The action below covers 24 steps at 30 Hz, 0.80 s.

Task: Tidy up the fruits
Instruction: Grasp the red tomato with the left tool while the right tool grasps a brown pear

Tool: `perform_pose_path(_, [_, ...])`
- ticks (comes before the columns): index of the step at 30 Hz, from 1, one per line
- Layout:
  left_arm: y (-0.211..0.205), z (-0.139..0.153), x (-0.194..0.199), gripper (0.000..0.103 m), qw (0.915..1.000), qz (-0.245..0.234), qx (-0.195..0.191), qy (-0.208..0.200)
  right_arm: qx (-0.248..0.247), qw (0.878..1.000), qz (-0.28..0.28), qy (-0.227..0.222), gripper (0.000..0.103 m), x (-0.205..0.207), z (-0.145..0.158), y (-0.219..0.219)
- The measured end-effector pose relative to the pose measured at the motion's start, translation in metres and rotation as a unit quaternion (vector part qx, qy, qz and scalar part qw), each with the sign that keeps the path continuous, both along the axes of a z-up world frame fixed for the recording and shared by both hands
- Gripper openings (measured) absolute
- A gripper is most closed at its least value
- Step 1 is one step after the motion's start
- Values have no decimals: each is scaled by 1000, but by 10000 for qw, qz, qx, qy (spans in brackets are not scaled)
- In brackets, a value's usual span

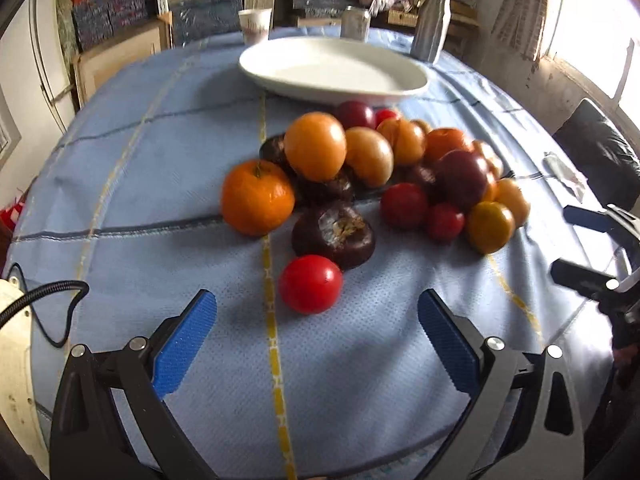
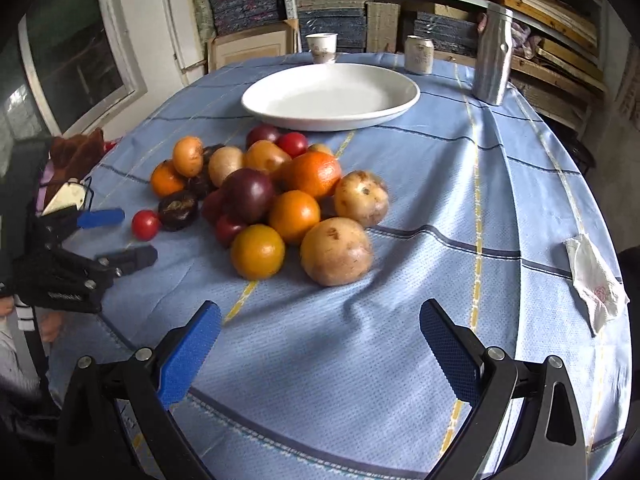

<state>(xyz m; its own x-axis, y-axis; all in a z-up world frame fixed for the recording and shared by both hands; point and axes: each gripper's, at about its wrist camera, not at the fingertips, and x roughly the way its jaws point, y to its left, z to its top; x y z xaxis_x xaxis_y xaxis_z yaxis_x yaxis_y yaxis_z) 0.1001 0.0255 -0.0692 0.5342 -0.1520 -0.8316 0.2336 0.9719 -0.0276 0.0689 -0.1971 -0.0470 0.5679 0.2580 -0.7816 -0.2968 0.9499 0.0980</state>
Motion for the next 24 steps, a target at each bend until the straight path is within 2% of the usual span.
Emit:
perform_pose_path(3, [-1, -11, 7, 99, 9997, -41, 66, 213, -30, 10000, 69, -51, 100, 4, 0, -1])
perform_pose_path(10, [-2, -15, 10, 99, 9996, -111, 131, 211, -211, 9995, 179, -148, 99, 26, 1, -2])
perform_pose_path(11, [-1, -15, 11, 99, 9996, -127, 125, 212, -212, 9995, 178, -151, 97, 29, 1, -3])
perform_pose_path(13, [-1, -15, 9, 99, 9996, -163, 107, 215, -133, 9996, 228, -83, 86, 36, -2, -5])
perform_pose_path(18, [1, -8, 8, 99, 9998, -191, 32, 98, -159, 9995, 265, -4, 83, 46, -11, -4])
perform_pose_path(21, [3, -2, 9, 99, 9996, -260, -83, -52, -163, 9995, 275, 12, 76, 50, -15, -4])
perform_pose_path(24, [-1, 4, 9, 97, 9989, -386, 10, -272, -110, 9996, 265, 65, 71, 55, -18, -5])
